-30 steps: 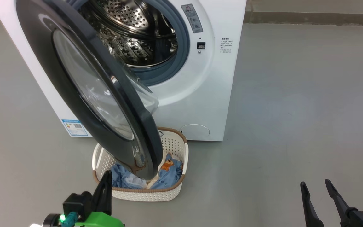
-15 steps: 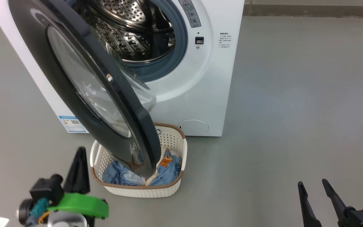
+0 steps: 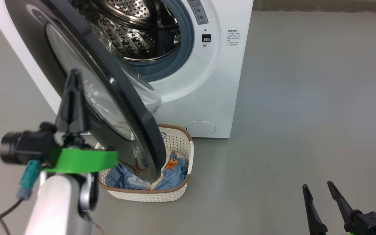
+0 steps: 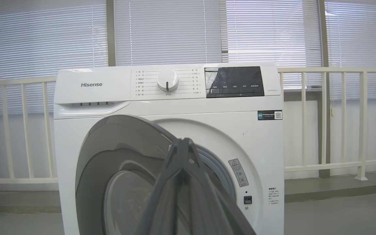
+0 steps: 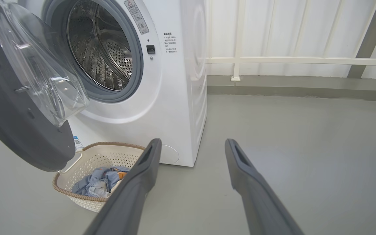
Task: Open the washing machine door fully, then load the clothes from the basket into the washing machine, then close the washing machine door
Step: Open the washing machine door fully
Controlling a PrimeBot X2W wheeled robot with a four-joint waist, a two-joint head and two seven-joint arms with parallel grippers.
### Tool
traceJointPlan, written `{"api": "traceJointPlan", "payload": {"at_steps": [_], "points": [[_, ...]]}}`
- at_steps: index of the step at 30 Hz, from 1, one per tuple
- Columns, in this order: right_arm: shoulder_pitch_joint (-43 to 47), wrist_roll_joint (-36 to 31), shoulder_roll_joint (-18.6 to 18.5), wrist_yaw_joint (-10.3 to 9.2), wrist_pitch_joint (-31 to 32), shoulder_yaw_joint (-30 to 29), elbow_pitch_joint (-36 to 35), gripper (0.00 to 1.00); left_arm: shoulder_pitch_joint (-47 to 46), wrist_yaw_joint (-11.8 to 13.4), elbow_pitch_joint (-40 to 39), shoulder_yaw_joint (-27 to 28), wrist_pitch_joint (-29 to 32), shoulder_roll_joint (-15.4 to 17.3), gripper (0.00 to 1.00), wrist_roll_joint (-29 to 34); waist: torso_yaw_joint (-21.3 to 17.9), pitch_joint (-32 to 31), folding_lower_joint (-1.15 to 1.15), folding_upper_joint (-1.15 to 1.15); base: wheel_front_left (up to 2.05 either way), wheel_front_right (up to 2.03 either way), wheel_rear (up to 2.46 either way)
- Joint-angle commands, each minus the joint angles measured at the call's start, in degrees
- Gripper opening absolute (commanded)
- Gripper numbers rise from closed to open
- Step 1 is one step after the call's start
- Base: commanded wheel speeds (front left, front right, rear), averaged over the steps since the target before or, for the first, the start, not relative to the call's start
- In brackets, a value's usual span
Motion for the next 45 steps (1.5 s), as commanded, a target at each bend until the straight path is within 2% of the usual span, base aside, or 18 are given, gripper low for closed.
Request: {"api": "traceJointPlan", "payload": {"at_steps": [1,10,11,14,20,25,34,45], "points": [[-2.1,-0.3,-0.6,0.09,-0.6,1.9,-1.1,1.0,-3.4,0.4,-3.1,-0.3,0.8,0.8,0.0,0.8,-0.1,-0.1,0.0,0.0,0.0,0.0,0.0],[-1.9,-0.2,-0.6,0.09,-0.6,4.1,-1.0,1.0,-5.6,-1.3,-4.2,-15.0,6.9,-0.2,0.0,-3.3,-0.9,-0.5,0.0,0.0,0.0,0.0,0.0],[-1.9,0.0,-0.6,0.09,-0.6,4.8,-0.8,1.0,-5.6,-0.7,-3.5,-19.2,7.8,-0.2,0.0,-5.6,-1.1,-0.7,0.0,0.0,0.0,0.0,0.0],[-2.0,0.2,-0.6,0.09,-0.6,5.7,-0.4,1.0,-5.8,0.7,-1.5,-24.4,9.2,-0.2,0.0,-8.8,-1.2,-1.0,0.0,0.0,0.0,0.0,0.0],[-2.0,0.3,-0.6,0.09,-0.7,7.3,-0.1,1.0,-6.1,3.6,3.5,-30.1,8.9,-0.2,0.0,-12.9,-1.5,-1.6,0.0,0.0,0.0,0.0,0.0],[-1.9,0.5,-0.6,0.09,-0.7,7.6,-0.1,1.0,-6.6,5.4,8.3,-31.1,7.7,-0.2,0.0,-14.6,-1.5,-1.6,0.0,0.0,0.0,0.0,0.0],[-1.8,0.9,-0.6,0.09,-0.9,7.6,-0.2,1.0,-8.0,8.1,16.0,-28.4,5.1,-0.2,0.0,-16.2,-1.2,-1.4,0.0,0.0,0.0,0.0,0.0],[-1.7,1.4,-0.6,0.09,-0.9,7.1,-0.1,1.0,-7.1,9.1,19.6,-26.9,4.5,0.0,0.0,-18.1,-0.7,-1.5,0.0,0.0,0.0,0.0,0.0]]}}
